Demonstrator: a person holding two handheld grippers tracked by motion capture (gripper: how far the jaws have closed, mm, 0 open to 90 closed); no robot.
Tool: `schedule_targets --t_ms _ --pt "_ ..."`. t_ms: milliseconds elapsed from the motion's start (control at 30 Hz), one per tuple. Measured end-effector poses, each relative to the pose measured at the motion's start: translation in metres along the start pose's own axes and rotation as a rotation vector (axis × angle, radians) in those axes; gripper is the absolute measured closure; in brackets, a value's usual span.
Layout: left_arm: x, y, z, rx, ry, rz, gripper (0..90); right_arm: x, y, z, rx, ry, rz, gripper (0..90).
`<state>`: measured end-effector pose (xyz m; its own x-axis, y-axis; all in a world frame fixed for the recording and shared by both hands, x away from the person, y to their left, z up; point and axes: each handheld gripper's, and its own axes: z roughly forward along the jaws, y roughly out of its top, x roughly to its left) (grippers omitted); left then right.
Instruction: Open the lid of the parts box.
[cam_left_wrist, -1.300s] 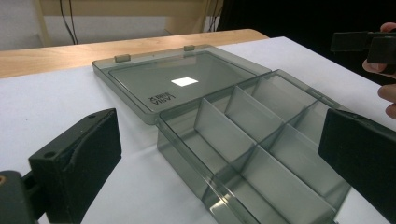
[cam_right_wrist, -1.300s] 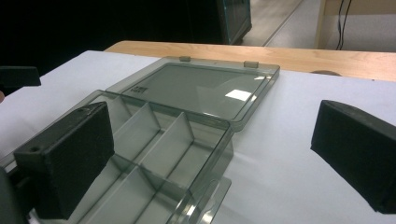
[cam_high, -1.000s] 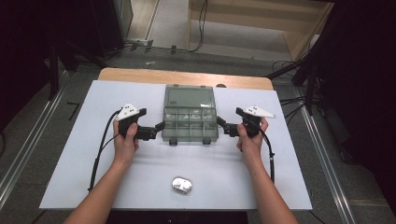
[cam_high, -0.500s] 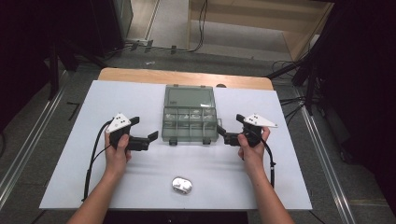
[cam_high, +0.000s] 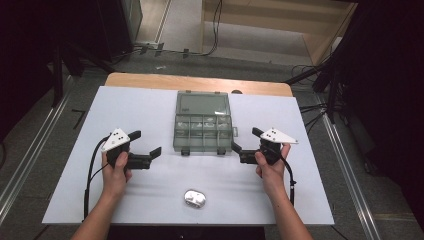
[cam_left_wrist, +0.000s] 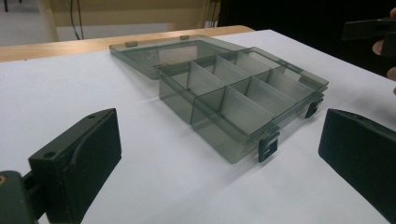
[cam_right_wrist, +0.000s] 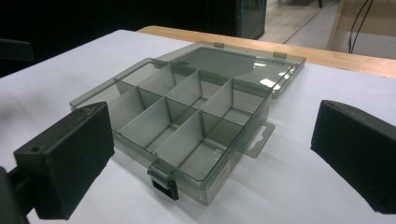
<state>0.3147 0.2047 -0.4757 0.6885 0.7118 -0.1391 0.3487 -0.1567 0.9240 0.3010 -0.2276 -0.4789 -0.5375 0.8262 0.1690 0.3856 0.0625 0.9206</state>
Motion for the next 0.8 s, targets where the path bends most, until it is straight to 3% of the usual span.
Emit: schedule_targets --t_ms 333,433,800 --pt "0.001 -0.008 -0.020 -0.009 0.016 -0.008 0.0 0.008 -0.002 -0.003 0.014 0.027 -0.030 0.0" --pt "0.003 -0.010 -0.025 -0.013 0.023 -0.010 0.0 0.009 -0.002 -0.003 0.023 0.059 -0.025 0.0" --pt "0.005 -0.018 -0.044 -0.015 0.035 -0.011 0.0 0.022 0.002 -0.002 0.039 0.081 -0.062 0.0"
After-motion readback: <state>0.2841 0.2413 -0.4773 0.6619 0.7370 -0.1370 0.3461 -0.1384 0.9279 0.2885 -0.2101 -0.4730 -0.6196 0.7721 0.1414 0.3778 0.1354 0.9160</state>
